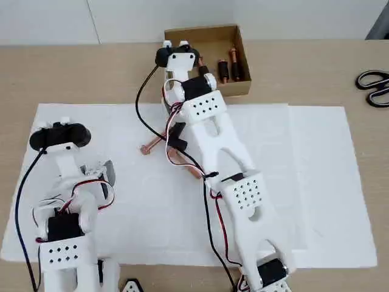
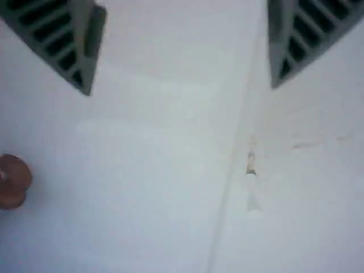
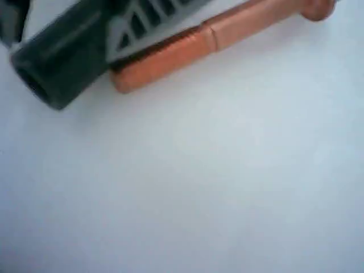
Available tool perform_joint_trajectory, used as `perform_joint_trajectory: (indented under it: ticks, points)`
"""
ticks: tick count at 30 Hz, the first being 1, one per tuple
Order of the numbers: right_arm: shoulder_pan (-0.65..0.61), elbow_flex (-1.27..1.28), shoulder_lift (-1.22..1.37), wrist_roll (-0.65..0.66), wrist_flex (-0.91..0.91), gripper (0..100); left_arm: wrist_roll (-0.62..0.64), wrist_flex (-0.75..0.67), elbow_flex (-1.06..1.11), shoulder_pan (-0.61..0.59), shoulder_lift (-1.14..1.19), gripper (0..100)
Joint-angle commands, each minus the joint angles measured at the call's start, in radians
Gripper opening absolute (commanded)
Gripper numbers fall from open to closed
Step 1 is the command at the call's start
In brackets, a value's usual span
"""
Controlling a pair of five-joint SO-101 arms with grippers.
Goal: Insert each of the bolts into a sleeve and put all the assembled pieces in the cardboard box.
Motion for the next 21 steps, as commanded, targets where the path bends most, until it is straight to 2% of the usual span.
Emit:
perform_joint_trajectory:
  ticks: [1, 21]
  points:
    - [0.007, -0.020, -0.007, -0.011, 0.008, 9.0, 0.009, -0.023, -0.005, 0.008, -0.003, 19]
    - [0.007, -0.023, 0.036, -0.011, 0.019, 9.0, 0.009, -0.057, 0.025, 0.009, -0.003, 19]
